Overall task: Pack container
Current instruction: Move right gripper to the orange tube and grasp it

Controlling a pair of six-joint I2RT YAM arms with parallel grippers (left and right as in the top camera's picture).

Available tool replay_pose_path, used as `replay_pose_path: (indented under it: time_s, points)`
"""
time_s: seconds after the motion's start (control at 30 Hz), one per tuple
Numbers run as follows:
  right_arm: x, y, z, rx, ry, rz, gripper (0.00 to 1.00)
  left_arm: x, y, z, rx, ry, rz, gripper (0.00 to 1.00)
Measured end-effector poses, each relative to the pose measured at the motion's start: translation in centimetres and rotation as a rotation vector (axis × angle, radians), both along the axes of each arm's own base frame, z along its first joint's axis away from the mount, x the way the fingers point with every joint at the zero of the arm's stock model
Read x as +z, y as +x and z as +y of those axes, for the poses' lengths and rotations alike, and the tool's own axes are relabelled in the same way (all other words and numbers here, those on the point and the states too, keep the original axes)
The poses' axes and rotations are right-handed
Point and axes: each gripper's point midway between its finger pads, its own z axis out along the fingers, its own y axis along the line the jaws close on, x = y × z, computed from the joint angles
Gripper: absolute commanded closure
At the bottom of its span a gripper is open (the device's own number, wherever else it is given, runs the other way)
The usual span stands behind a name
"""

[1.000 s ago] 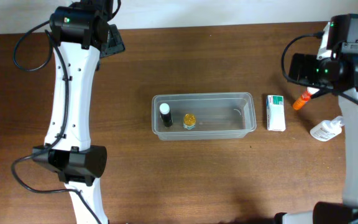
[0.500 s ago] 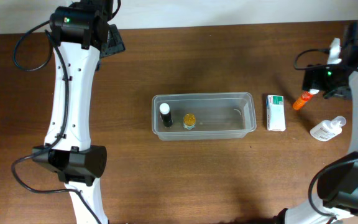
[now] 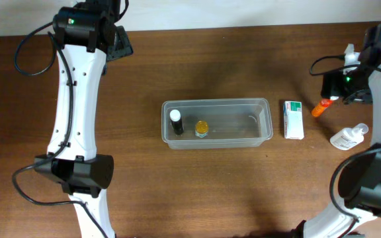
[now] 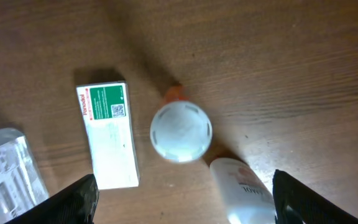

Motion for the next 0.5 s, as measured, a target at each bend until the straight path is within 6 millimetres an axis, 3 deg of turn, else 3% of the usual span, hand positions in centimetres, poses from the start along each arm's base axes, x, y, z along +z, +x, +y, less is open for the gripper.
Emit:
replay_pose_path:
  time_s: [0.5]
  points:
    - [-3.2,1.5,-0.5,-0.01,0.013,0.03,0.25,0.0,0.0,0.0,0.0,0.0,0.0,0.01]
